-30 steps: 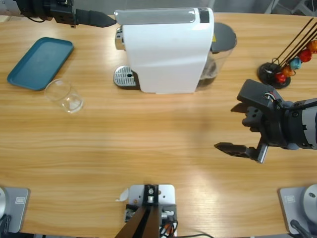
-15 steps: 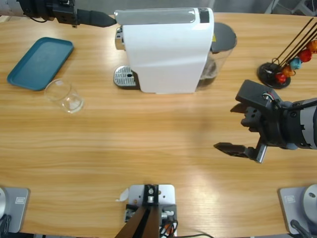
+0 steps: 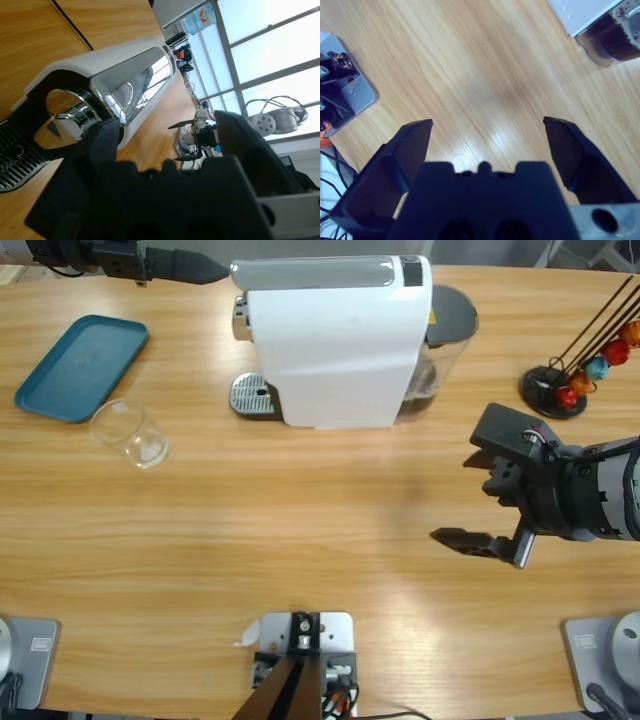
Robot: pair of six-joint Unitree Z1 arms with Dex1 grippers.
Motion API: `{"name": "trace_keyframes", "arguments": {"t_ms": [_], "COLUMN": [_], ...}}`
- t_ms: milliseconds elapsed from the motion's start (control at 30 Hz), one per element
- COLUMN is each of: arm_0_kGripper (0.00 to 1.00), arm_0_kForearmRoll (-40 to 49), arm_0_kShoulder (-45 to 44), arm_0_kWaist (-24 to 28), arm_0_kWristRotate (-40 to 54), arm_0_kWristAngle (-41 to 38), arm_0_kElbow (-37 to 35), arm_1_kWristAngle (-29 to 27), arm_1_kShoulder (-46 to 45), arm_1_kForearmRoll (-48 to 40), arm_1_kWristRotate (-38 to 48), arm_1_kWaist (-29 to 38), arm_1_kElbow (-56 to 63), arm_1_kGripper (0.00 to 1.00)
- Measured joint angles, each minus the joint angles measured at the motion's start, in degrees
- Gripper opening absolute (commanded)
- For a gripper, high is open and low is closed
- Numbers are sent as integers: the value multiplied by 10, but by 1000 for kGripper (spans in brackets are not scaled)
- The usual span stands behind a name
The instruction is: Pour coffee
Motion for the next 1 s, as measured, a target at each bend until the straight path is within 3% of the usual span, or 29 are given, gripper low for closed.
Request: {"name": "trace_keyframes", "arguments": {"t_ms": [367,633,1000], "arm_0_kGripper": [807,807,807], "arm_0_kForearmRoll": [0,-6,-31], "arm_0_kShoulder": [0,0,0], "arm_0_kWaist": [0,33,26], "arm_0_kWristRotate": [-1,3,-5], "arm_0_kWristAngle": [-9,-9,-9], "arm_0_kElbow": [4,34,24], "arm_1_kWristAngle": [0,0,0], "arm_1_kShoulder": [0,2,6], "arm_1_kForearmRoll": [0,0,2], "arm_1_kWristRotate": [0,0,0], "arm_1_kWaist": [0,0,0], "arm_1_kElbow": [0,0,-1], "arm_1_kGripper": [982,982,982]}}
